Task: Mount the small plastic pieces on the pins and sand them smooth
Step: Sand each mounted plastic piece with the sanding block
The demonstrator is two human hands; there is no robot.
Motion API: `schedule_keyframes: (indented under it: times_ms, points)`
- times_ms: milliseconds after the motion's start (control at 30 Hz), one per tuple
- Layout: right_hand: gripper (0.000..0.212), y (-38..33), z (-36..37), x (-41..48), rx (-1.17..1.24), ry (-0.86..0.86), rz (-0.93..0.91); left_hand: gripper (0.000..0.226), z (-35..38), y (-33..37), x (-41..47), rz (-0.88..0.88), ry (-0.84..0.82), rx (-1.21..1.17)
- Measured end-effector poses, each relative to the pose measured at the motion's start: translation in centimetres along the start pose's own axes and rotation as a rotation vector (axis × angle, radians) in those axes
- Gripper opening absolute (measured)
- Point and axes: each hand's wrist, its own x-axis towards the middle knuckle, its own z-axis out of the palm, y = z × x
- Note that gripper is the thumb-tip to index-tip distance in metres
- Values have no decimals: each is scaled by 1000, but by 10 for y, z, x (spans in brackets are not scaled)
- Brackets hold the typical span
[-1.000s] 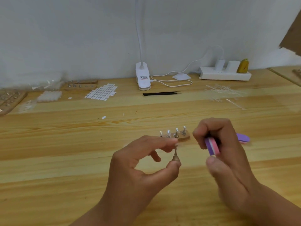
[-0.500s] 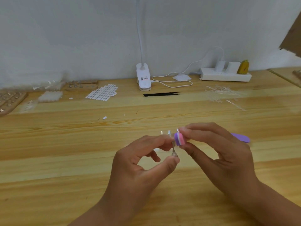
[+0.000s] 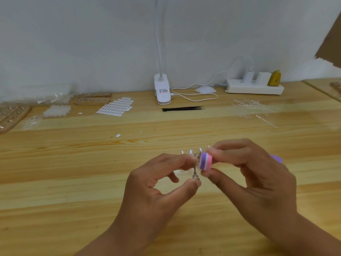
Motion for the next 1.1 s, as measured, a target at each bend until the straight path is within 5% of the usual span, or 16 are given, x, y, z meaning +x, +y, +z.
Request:
schedule_keyframes:
  times_ms: [333,1100]
  points:
    - [27,1,-1,1,-114,-31,-63,29,2,4,-2,24,17,125]
    - [19,6,0,2,-148,-58,-113,26,-1,-4,3,35,-24,-14]
